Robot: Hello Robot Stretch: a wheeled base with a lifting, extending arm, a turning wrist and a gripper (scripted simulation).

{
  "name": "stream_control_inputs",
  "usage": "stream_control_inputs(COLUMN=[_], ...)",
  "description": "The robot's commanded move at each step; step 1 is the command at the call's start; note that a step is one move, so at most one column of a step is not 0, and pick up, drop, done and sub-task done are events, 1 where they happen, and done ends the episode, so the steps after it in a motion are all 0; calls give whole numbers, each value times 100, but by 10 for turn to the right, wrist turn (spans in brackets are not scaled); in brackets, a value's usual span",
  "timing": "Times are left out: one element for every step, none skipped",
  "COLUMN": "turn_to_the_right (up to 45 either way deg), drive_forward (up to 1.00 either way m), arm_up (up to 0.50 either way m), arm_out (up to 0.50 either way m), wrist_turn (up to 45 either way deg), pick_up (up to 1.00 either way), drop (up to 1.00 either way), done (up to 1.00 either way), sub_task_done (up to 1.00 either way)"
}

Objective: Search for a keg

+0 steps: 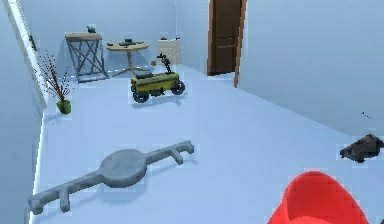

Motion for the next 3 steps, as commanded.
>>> stream_control_inputs(turn_to_the_right=[450, -450, -450], drive_forward=[0, 0, 0], arm_up=[0, 0, 0], arm_out=[0, 0, 0], wrist_turn=[0, 0, 0], pick_up=[0, 0, 0], drop=[0, 0, 0], done=[0, 0, 0], sub_task_done=[0, 0, 0])
